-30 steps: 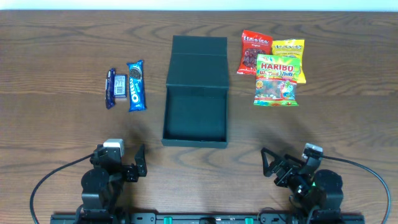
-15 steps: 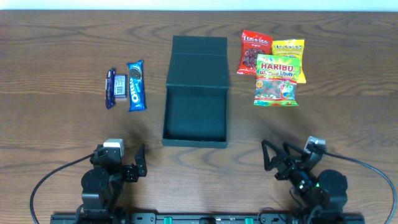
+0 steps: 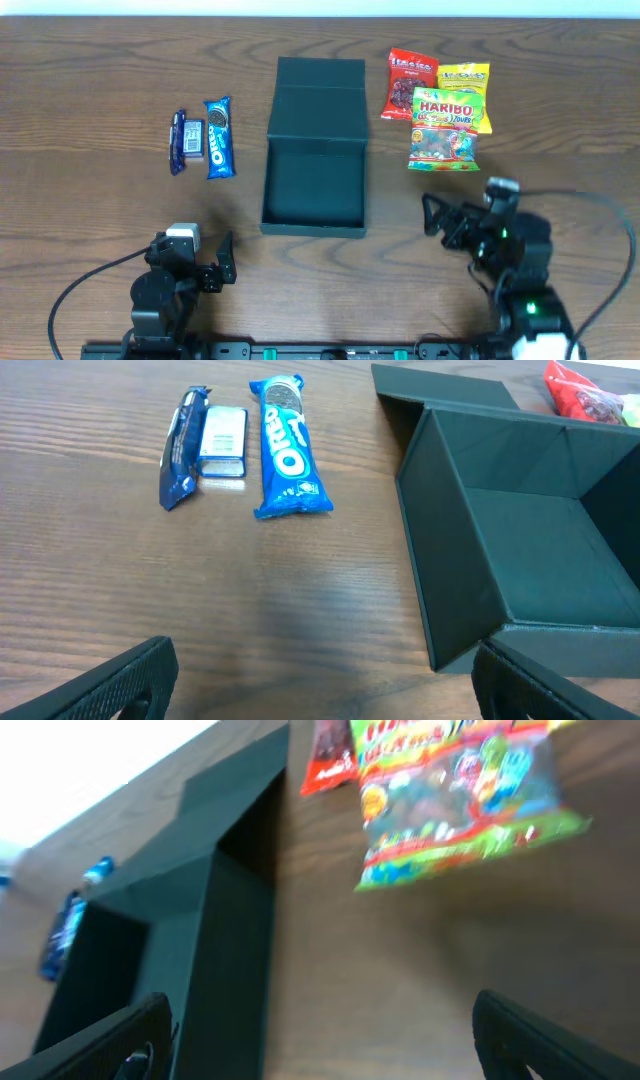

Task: Pack container
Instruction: 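Reach the right gripper to the Haribo Worms bag and grasp it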

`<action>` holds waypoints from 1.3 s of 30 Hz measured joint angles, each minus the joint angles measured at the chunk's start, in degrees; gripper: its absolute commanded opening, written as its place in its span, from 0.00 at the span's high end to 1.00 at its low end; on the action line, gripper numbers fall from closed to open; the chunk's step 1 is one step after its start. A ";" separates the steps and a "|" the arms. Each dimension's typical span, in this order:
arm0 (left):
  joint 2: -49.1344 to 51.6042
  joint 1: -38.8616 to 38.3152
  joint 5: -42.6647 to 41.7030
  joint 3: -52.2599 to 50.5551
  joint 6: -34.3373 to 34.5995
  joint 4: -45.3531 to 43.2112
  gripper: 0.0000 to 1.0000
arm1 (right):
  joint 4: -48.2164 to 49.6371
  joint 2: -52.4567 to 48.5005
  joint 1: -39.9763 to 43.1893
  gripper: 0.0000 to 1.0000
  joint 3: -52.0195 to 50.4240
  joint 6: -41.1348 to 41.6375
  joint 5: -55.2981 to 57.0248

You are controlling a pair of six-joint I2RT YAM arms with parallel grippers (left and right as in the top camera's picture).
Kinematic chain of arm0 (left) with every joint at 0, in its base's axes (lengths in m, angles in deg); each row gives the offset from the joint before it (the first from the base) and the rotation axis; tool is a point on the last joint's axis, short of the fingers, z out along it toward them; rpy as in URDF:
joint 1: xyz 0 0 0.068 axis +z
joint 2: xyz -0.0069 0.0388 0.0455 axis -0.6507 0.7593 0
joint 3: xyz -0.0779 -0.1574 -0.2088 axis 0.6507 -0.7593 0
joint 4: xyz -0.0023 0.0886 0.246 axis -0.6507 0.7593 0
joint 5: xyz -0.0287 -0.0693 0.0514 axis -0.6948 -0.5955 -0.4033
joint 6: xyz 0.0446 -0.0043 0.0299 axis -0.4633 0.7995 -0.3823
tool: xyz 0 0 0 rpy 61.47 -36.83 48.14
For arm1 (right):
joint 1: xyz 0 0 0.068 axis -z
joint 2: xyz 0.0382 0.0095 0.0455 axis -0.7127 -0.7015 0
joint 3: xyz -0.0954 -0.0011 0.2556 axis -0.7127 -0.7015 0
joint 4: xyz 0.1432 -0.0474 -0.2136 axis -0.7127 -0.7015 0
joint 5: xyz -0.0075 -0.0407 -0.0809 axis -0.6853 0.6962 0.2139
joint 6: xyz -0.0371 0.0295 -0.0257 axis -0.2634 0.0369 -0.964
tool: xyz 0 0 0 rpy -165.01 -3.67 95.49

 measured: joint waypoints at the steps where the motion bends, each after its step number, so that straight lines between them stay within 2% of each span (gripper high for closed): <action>1: 0.00 0.00 0.00 0.00 0.00 0.00 0.05 | -0.07 -3.08 0.00 0.06 2.27 -0.83 0.98; 7: 0.00 0.00 0.00 0.00 0.00 -0.02 0.05 | -0.61 -18.08 0.00 0.07 13.20 -3.96 5.11; 14: 0.00 0.00 -0.02 0.00 0.00 0.00 0.05 | -0.59 -31.58 0.00 0.10 20.06 -5.97 10.14; 20: 0.00 0.00 0.00 0.00 0.00 0.02 0.05 | 0.35 -39.12 -1.73 0.09 21.16 -7.30 18.29; 26: 0.00 0.00 0.00 0.00 0.00 0.00 0.05 | 6.03 -43.85 -3.48 0.09 21.42 -8.59 23.87; 34: 0.00 0.00 0.00 0.00 0.00 0.00 0.05 | 15.67 -51.39 -3.87 0.10 21.79 -9.38 26.58; 39: 0.00 0.00 0.00 0.00 0.00 0.00 0.05 | 17.29 -56.00 -3.87 0.09 21.79 -9.40 26.97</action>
